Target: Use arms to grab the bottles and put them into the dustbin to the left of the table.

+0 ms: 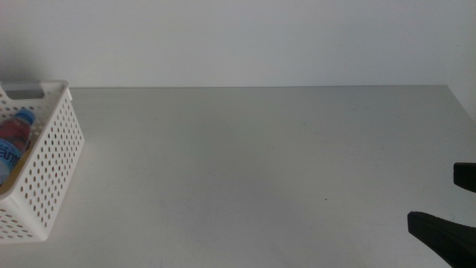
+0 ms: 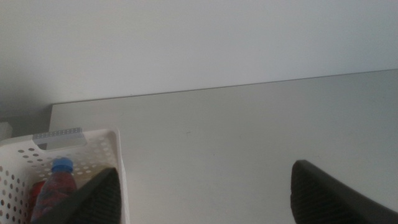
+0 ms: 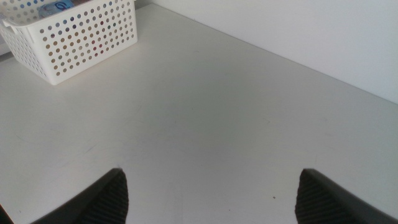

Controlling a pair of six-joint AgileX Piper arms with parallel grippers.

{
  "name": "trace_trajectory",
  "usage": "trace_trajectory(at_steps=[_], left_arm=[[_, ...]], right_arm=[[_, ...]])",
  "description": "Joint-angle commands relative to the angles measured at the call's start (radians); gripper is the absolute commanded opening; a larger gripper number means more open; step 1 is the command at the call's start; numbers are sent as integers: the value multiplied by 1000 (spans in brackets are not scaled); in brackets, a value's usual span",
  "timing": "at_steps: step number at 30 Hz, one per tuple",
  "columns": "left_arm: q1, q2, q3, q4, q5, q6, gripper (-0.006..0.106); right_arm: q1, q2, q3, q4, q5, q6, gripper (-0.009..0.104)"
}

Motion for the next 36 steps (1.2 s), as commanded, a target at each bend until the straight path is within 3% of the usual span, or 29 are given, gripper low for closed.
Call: trace_trajectory(at_steps=[1, 15, 17, 20, 22, 31, 36], left_arm=[[-2, -16, -22, -7, -70, -15, 93], [-2, -45, -15, 118, -83, -15, 93], [-2, -79, 24, 136, -133, -15, 93], [-2, -147, 133, 133, -226, -15, 93], [-2, -204, 219, 122, -285, -15, 93], [-2, -526, 720, -9, -576, -14, 93], [-2, -735, 981, -13, -623, -14, 93]], right_arm=[[-6, 5, -27, 2, -67, -12, 94], [-6, 5, -25, 1, -67, -12, 94], [-6, 5, -18, -34, -70, -12, 94], [-15, 5, -17, -146, -76, -12, 94], [-40, 3, -17, -135, -79, -12, 94], [-343, -74, -17, -90, -103, -12, 94], [-512, -192, 59, -73, -123, -12, 94]])
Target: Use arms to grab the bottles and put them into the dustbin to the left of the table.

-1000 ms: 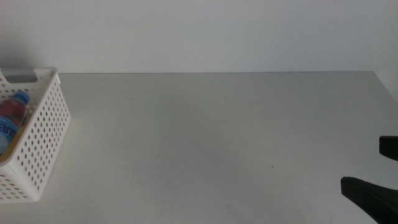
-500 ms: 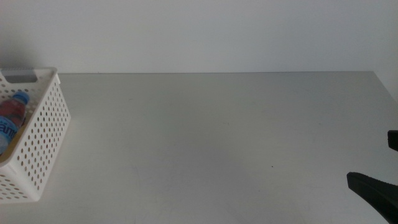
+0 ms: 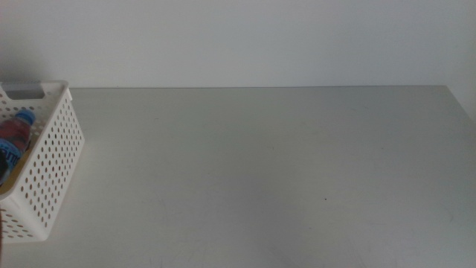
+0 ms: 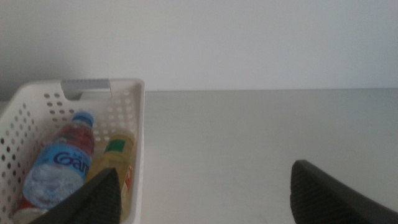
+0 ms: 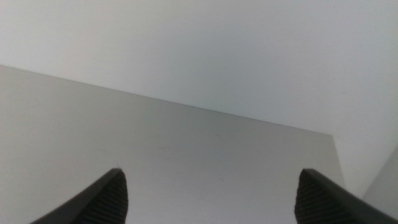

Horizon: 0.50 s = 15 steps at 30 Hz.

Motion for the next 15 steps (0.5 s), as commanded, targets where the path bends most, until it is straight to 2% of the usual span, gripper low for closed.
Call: trace_trajectory(at_steps=[1, 8, 15], left_arm=[[-2, -81, 86, -22, -90, -14, 93], [-28, -349, 319, 8, -92, -14, 93], [-47, -442, 458, 72, -94, -14, 93]], right_arm=[[-60, -55, 24, 3, -78, -11, 94], [-121, -285, 224, 3, -78, -11, 94], [-127, -391, 395, -5, -111, -11, 94]])
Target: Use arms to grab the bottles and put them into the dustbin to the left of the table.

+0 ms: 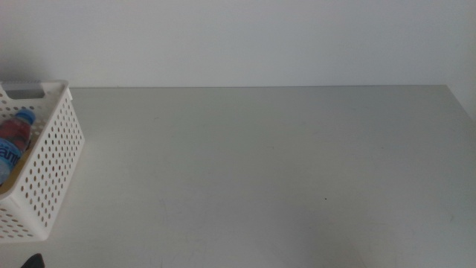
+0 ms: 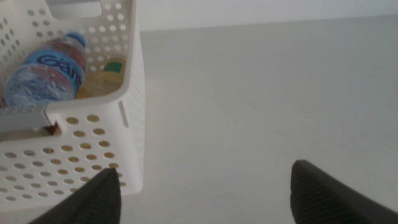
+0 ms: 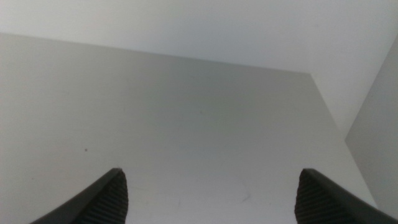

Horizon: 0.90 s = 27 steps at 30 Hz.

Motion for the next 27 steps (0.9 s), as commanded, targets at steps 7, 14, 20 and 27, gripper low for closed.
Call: trace_trajectory(at_steps=[7, 14, 20, 27], left_arm=[[-6, -25, 48, 1, -102, -14, 93], [-6, -26, 116, 1, -139, -14, 93], [-6, -25, 164, 2, -185, -14, 93], [-6, -25, 167, 4, -205, -14, 93]], right_arm=[[-12, -22, 100, -9, -145, -11, 94], [-12, -22, 151, -9, -140, -11, 94], [-13, -22, 151, -8, -154, -11, 94], [-12, -22, 151, -12, -151, -11, 94]])
